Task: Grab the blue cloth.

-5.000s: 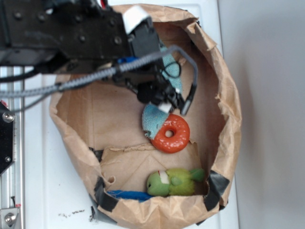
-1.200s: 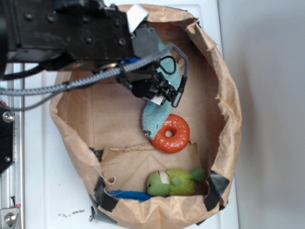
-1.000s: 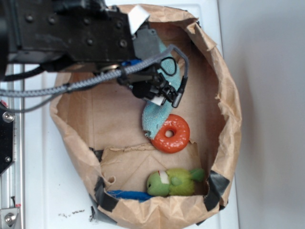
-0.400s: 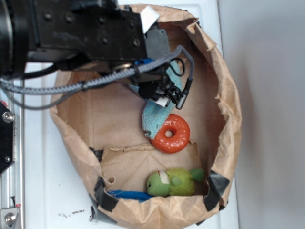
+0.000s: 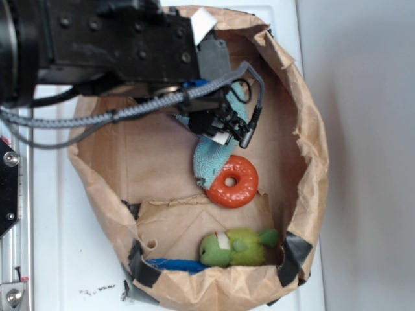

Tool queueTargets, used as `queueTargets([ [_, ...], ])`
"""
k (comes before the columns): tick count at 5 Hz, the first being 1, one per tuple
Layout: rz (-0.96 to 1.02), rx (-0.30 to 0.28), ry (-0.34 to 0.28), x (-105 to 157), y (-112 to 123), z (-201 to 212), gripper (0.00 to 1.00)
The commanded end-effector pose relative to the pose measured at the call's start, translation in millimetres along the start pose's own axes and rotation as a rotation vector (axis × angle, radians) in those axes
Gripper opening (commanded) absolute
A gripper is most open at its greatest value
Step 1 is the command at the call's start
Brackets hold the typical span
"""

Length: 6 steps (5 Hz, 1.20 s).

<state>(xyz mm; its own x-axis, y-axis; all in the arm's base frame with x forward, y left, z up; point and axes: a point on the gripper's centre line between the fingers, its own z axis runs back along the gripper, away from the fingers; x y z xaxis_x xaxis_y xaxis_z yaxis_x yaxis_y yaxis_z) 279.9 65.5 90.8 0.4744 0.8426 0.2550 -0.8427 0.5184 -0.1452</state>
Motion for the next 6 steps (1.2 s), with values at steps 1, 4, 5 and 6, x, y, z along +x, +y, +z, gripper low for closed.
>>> queueTargets([
  [1,0.022,-0.002,-0.075,5,-14,4,1.00],
  [4,0.031,-0.007,-0.102,-2,-48,-17,1.00],
  [5,0.026,0.026,-0.127,-5,-55,-28,1.00],
  [6,0.019,0.062,-0.147,-8,-60,-39,1.00],
])
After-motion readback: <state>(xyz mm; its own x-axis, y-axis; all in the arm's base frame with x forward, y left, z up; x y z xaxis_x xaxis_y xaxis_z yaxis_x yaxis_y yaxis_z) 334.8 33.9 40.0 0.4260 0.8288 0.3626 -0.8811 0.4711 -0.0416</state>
